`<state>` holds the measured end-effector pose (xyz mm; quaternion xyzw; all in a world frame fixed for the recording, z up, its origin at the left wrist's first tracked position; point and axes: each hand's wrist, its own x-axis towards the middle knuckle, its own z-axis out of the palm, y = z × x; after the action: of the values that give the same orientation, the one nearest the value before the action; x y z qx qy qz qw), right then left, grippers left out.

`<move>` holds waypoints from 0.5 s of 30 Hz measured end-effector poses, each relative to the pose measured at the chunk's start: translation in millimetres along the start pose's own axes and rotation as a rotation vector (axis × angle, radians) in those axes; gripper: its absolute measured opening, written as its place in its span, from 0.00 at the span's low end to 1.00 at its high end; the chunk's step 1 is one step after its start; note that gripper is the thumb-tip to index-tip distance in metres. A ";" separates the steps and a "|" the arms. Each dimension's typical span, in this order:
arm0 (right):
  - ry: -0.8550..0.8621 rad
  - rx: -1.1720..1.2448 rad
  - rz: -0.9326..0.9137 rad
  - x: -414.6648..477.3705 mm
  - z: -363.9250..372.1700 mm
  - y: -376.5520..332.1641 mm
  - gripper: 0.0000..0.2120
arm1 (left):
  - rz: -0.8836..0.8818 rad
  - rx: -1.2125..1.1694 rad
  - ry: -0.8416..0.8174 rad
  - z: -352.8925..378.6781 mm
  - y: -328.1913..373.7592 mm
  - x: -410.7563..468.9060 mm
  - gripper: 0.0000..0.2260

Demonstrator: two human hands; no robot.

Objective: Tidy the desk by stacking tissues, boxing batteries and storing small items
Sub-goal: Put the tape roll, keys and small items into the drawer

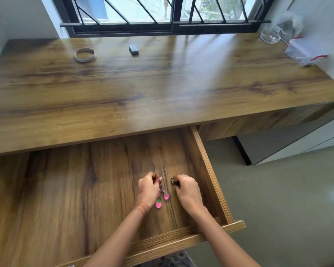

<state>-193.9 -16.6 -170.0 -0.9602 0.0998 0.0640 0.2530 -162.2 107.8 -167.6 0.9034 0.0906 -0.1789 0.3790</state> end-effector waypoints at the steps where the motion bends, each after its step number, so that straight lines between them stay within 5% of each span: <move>1: 0.004 -0.007 -0.009 1.5 1.5 -0.5 0.06 | 0.003 0.018 0.016 -0.6 1.7 2.0 0.09; 8: 0.049 -0.024 -0.059 5.6 3.7 -1.3 0.04 | 0.034 0.049 0.100 -5.0 2.9 18.1 0.08; 15: 0.197 0.139 -0.192 18.6 -26.3 -29.8 0.09 | 0.342 0.034 0.264 -42.0 26.9 21.3 0.07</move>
<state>-167.2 -7.3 -136.4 -0.9470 0.0358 -0.0621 0.3130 -123.9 119.8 -131.1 0.9275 -0.0181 0.0064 0.3734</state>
